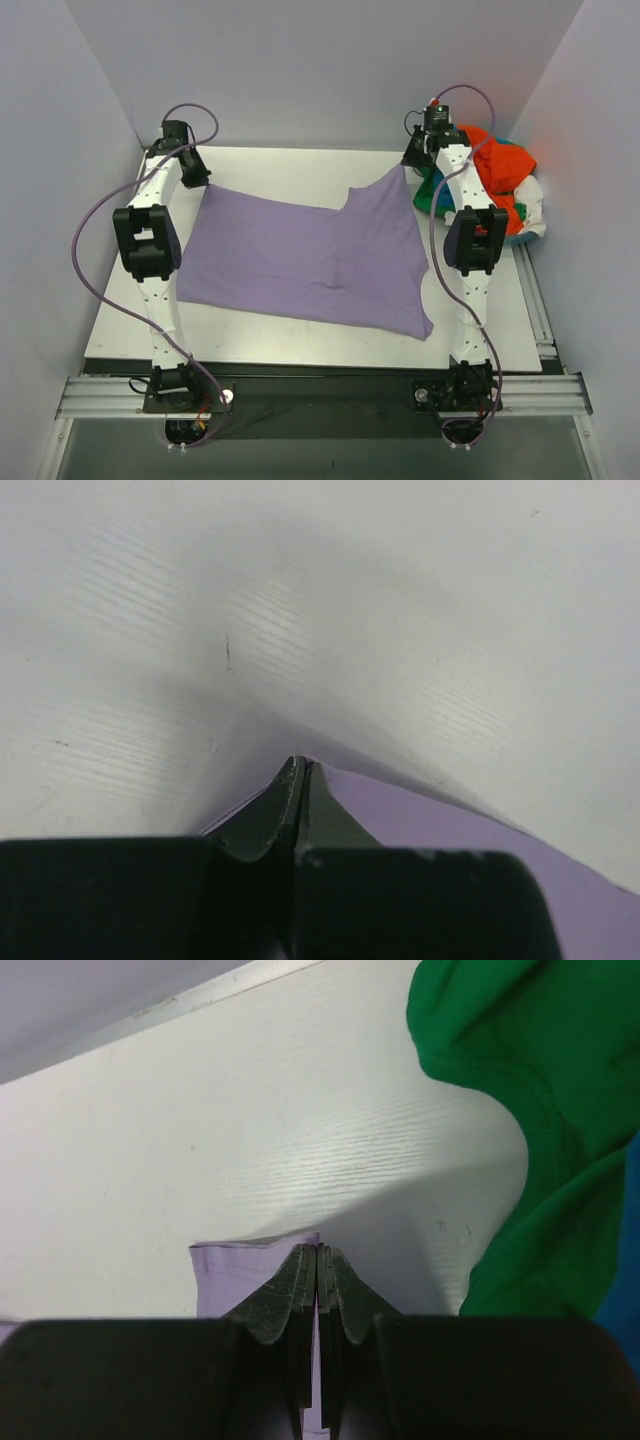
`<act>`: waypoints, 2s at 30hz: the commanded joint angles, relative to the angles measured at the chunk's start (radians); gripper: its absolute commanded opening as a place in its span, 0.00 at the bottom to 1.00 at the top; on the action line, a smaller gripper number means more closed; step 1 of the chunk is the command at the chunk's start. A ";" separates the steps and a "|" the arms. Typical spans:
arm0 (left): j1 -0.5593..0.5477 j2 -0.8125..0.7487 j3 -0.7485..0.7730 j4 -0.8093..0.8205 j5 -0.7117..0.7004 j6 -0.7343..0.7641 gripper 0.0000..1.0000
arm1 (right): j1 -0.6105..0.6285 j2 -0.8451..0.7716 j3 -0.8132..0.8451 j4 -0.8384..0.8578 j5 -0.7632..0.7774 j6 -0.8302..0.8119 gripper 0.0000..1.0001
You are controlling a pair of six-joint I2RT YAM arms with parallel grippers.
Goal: Fold and stack the t-shirts
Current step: Grap the side of the flattened tshirt furthest away from the robot with both arms, then fold the other side of the tshirt into a rectangle
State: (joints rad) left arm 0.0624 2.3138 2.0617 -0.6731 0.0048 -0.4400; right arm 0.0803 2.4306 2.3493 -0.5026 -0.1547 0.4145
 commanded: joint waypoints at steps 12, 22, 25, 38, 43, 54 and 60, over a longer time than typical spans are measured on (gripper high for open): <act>0.019 -0.105 -0.126 0.058 0.034 0.112 0.00 | -0.034 -0.287 -0.267 0.081 -0.134 0.056 0.00; 0.040 -0.206 -0.276 0.078 -0.025 0.161 0.00 | -0.011 -0.608 -0.691 0.082 -0.157 0.050 0.00; 0.048 -0.232 -0.313 0.086 -0.037 0.165 0.00 | -0.010 -0.700 -0.814 0.082 -0.151 0.056 0.00; 0.071 -0.347 -0.466 0.125 -0.039 0.199 0.00 | 0.003 -1.030 -1.170 0.064 -0.123 0.098 0.00; 0.074 -0.401 -0.521 0.136 -0.043 0.205 0.00 | 0.010 -1.111 -1.237 0.044 -0.112 0.106 0.00; 0.076 -0.525 -0.693 0.175 -0.063 0.208 0.00 | 0.026 -1.228 -1.364 -0.008 -0.105 0.102 0.00; 0.077 -0.565 -0.762 0.176 -0.075 0.201 0.00 | 0.067 -1.256 -1.423 -0.027 -0.094 0.104 0.00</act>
State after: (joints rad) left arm 0.1276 1.8076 1.3109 -0.5419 -0.0494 -0.2497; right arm 0.1196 1.2068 0.9482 -0.4896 -0.2729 0.5102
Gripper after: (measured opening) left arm 0.033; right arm 0.024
